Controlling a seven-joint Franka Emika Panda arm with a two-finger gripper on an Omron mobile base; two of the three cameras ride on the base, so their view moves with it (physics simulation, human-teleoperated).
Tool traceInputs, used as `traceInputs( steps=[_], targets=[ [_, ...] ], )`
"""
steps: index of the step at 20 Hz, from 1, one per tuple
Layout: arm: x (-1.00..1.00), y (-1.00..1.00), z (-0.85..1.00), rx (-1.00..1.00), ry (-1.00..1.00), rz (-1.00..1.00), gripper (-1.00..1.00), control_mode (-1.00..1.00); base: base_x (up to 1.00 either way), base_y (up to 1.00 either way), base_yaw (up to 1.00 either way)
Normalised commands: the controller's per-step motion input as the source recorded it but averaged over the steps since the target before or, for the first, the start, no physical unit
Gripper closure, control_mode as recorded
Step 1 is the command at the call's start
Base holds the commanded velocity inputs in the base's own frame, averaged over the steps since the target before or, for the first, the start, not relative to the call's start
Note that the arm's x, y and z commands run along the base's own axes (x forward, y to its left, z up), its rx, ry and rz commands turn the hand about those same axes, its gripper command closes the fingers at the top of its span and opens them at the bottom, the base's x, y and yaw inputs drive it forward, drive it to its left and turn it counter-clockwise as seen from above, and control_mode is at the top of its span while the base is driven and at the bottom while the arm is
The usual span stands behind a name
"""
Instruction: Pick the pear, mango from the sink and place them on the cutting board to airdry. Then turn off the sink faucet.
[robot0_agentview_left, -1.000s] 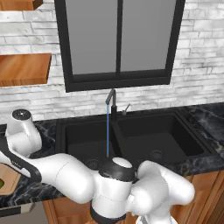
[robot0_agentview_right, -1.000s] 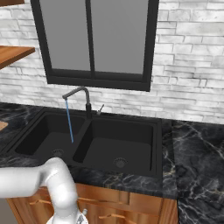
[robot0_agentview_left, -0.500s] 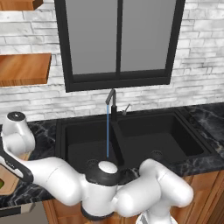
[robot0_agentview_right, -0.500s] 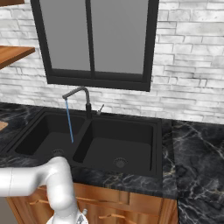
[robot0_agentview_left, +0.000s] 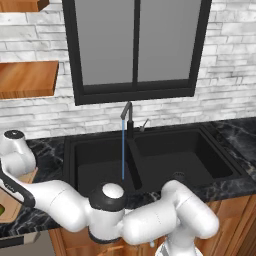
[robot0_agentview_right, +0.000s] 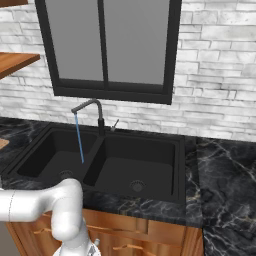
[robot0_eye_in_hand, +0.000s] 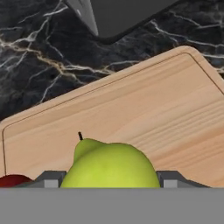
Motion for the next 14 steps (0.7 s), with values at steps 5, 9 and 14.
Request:
traceInputs(
  steps=[5, 9, 14],
  targets=[
    [0.08, 0.21, -0.26, -0.03, 0.08, 0.0, 1.0, -1.0, 0.0, 0.0, 0.0],
    [0.1, 0.2, -0.27, -0.04, 0.09, 0.0, 1.0, -1.0, 0.0, 0.0, 0.0],
    [0.11, 0.19, -0.28, -0.05, 0.09, 0.0, -1.0, -1.0, 0.0, 0.0, 0.0]
  ],
)
